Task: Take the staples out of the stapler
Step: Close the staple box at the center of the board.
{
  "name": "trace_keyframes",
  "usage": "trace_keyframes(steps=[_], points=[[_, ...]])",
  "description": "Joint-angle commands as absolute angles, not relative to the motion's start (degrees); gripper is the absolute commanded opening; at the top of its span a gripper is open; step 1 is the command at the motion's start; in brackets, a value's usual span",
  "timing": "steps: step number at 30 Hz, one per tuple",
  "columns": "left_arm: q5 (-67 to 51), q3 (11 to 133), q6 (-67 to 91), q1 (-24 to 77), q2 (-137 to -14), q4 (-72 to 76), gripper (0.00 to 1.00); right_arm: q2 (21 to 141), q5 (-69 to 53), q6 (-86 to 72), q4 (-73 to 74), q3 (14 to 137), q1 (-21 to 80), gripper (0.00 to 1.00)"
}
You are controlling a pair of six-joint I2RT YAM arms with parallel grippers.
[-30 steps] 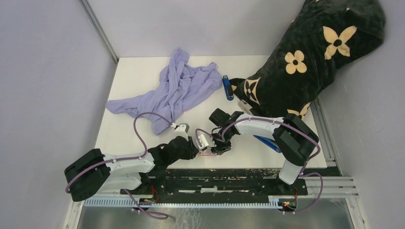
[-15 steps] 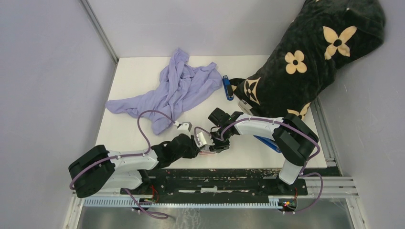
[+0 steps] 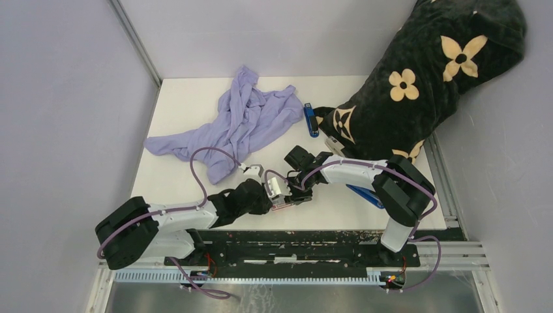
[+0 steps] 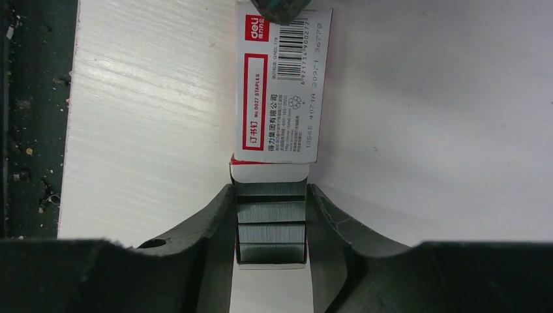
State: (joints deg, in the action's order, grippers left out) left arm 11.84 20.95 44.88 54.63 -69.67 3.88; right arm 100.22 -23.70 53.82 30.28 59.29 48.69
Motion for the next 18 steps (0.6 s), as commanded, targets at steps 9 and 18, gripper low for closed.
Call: trace_keyframes(steps=[9, 18], points=[[8.7, 22.2, 41.3, 52.6, -69.3, 1.2, 0.35, 100.0, -26.6, 59.3, 30.6, 60.3, 48.7, 0.36], [7.7, 19.7, 41.5, 50.4, -62.0, 3.9, 0.45, 101.4, -26.3, 59.0, 31.2, 61.3, 48.9, 0.36]])
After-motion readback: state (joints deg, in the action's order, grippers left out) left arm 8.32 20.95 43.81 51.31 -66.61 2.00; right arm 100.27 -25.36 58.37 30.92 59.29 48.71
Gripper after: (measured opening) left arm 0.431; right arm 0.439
